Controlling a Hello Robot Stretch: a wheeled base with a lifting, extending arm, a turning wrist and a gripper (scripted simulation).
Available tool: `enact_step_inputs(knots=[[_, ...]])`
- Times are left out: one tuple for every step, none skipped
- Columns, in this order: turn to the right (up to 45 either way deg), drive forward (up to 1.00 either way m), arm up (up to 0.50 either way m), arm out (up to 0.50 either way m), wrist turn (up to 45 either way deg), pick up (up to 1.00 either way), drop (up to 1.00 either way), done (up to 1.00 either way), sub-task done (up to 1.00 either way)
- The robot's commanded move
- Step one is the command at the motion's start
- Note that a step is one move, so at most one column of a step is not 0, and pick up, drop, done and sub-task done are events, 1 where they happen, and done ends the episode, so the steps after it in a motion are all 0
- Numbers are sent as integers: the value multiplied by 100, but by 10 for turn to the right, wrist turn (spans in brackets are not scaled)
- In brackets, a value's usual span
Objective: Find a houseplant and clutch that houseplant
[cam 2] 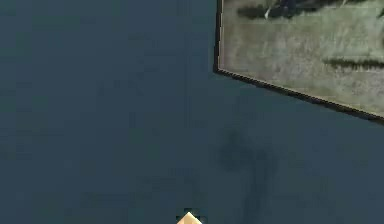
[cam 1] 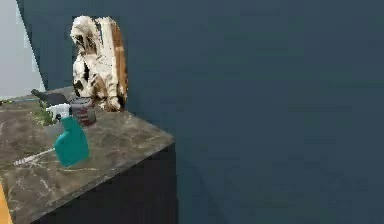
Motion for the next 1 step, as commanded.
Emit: enact_step_inputs(knots=[[0, 45, 0, 0, 0, 0, 0, 0, 0]])
